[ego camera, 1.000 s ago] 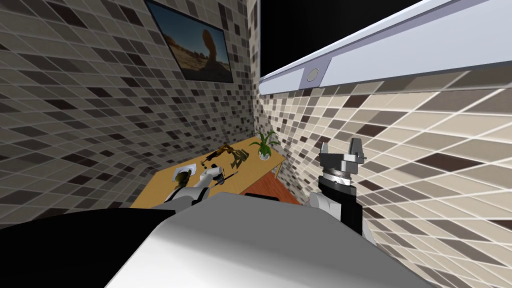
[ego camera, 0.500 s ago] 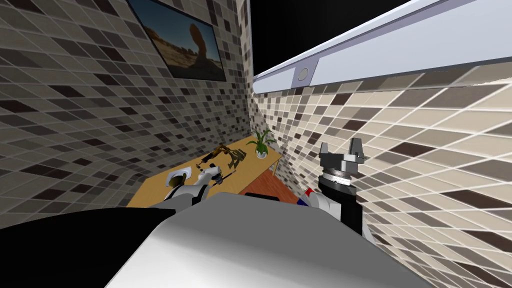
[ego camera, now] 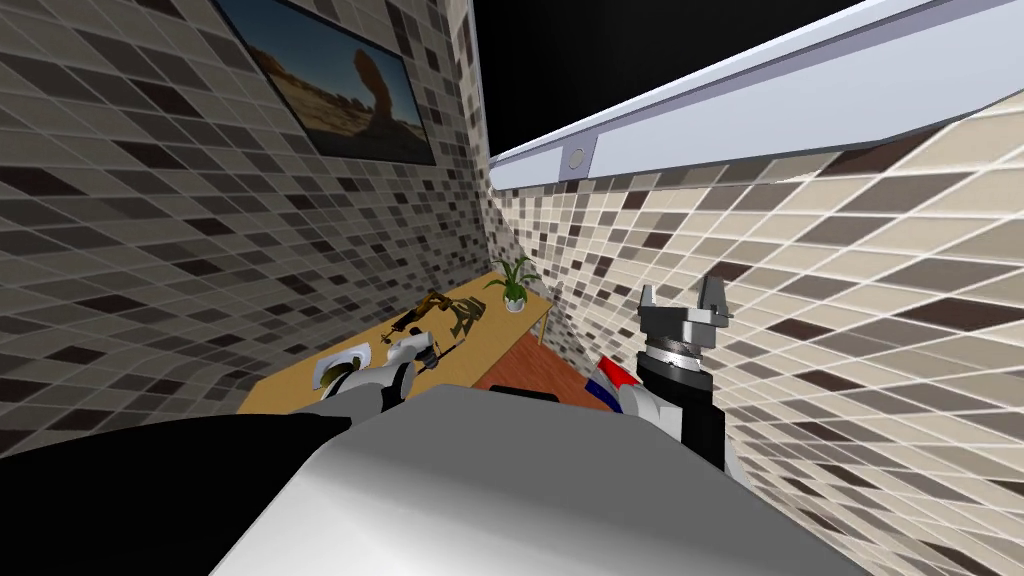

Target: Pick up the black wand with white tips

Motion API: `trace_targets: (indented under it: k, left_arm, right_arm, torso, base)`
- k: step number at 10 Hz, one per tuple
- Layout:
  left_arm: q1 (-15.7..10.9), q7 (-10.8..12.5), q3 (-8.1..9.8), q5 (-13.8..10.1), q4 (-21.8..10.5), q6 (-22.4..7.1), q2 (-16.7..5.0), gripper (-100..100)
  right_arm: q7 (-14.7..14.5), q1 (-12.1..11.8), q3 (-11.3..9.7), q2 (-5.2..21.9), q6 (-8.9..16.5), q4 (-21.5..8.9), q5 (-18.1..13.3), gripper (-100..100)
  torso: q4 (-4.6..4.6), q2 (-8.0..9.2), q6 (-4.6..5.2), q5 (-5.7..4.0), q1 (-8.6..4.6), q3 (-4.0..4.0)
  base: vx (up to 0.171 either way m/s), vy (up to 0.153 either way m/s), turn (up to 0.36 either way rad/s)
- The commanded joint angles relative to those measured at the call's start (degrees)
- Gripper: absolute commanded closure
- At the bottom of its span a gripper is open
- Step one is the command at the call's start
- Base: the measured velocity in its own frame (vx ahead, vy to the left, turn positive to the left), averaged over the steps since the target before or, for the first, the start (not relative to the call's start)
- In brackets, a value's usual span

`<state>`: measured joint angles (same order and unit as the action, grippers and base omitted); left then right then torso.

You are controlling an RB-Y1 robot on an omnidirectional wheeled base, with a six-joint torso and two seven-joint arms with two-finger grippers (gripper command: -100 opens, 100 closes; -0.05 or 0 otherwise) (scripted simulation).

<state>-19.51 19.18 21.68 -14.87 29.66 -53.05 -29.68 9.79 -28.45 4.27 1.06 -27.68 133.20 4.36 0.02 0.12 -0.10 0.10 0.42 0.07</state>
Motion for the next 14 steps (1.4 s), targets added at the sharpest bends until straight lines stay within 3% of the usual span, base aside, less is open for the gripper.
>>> trace_targets:
  k: [1, 2, 3, 4, 5, 6, 7, 8, 9, 10, 11, 12, 13, 14]
  left_arm:
    - [-1.31, 0.32, 2.86, 2.44, -2.86, 0.88, -0.73, 100]
    - [-1.31, 0.32, 4.58, 2.44, -3.48, 0.88, -0.73, 100]
    - [-2.23, 0.66, 6.31, 4.52, -4.77, 1.25, -1.40, 100]
    - [-2.23, 0.66, 8.04, 4.52, -5.59, 1.25, -1.40, 100]
    - [-3.15, 0.99, 9.78, 6.60, -6.99, 1.63, -2.07, 100]
    - [-3.15, 0.99, 11.48, 6.60, -7.86, 1.63, -2.07, 100]
    - [-4.07, 1.33, 13.17, 8.68, -10.05, 2.00, -2.74, 100]
    - [-4.07, 1.33, 14.91, 8.68, -10.05, 2.00, -2.74, 100]
    - [-4.99, 1.66, 16.66, 10.75, -12.17, 2.38, -3.41, 100]
    - [-4.99, 1.66, 18.33, 10.75, -12.24, 2.38, -3.41, 100]
    - [-5.92, 2.00, 20.05, 12.83, -14.43, 2.75, -4.08, 100]
    - [-5.92, 2.00, 21.77, 12.83, -14.43, 2.75, -4.08, 100]
    - [-5.99, 1.97, 20.63, 12.54, -14.48, 2.89, -4.07, 100]
    - [-6.03, 1.99, 20.83, 12.59, -14.59, 2.91, -4.05, 0]
  right_arm:
    - [0.00, 0.00, 0.00, 0.00, 0.00, 0.00, 0.00, 0]
    - [0.00, 0.01, -0.01, 0.00, 0.00, 0.00, 0.00, 0]
    - [0.00, 0.00, 0.00, 0.00, 0.00, 0.00, 0.00, 0]
    - [0.00, 0.01, 0.00, 0.00, 0.00, 0.00, 0.00, 0]
    - [0.00, 0.00, 0.00, 0.00, 0.00, 0.00, 0.00, 0]
    - [0.00, 0.01, 0.00, 0.00, 0.00, 0.00, 0.00, 0]
    - [0.00, 0.00, 0.00, 0.00, 0.00, 0.00, 0.00, 0]
    - [0.00, 0.01, -0.01, 0.00, 0.00, 0.00, 0.00, 0]
    - [0.00, -0.01, 0.00, 0.00, 0.00, 0.00, 0.00, 0]
    - [0.00, 0.01, 0.00, 0.00, 0.00, 0.00, 0.00, 0]
    - [0.00, 0.00, 0.00, 0.00, 0.00, 0.00, 0.00, 0]
    - [0.00, 0.01, 0.00, 0.00, 0.00, 0.00, 0.00, 0]
    - [0.00, -0.01, 0.00, 0.00, 0.00, 0.00, 0.00, 0]
    - [0.00, -0.02, 0.01, 0.00, 0.00, 0.00, 0.00, 0]
  torso:
    - [0.00, 0.00, 0.00, 0.00, 0.00, 0.00]
    - [0.02, 0.05, 0.07, -0.01, -0.05, 0.03]
    - [0.01, -0.01, 0.02, 0.00, -0.03, 0.00]
    - [0.04, 0.00, 0.10, -0.01, -0.02, 0.02]
    - [0.01, -0.01, -0.02, 0.01, 0.00, 0.00]
    - [0.04, 0.00, 0.07, 0.00, 0.01, 0.02]
    - [0.01, -0.01, -0.02, 0.02, -0.01, 0.00]
    - [0.04, 0.05, 0.09, 0.03, -0.08, 0.04]
    - [0.02, 0.02, -0.06, -0.01, -0.06, 0.02]
    - [0.05, 0.09, 0.02, 0.01, -0.01, 0.06]
    - [0.04, 0.04, -0.04, 0.02, -0.01, 0.04]
    - [0.05, 0.04, 0.05, 0.02, -0.04, 0.04]
    - [0.03, 0.00, -0.04, 0.01, -0.04, 0.02]
    - [0.00, -0.14, -0.08, -0.01, -0.02, -0.06]
  base:
    - [-0.103, 0.007, -0.237]
    - [-0.083, 0.017, -0.176]
    - [-0.092, 0.022, -0.300]
    - [-0.086, 0.022, -0.160]
    - [-0.093, 0.024, -0.268]
    - [-0.084, 0.017, -0.174]
    - [-0.109, -0.004, -0.357]
    - [-0.091, 0.001, -0.137]
    - [-0.117, 0.014, -0.232]
    - [-0.093, 0.010, -0.173]
    - [-0.098, 0.001, -0.288]
    - [-0.087, -0.002, -0.158]
    - [-0.031, -0.004, -0.013]
    - [-0.007, -0.001, 0.003]
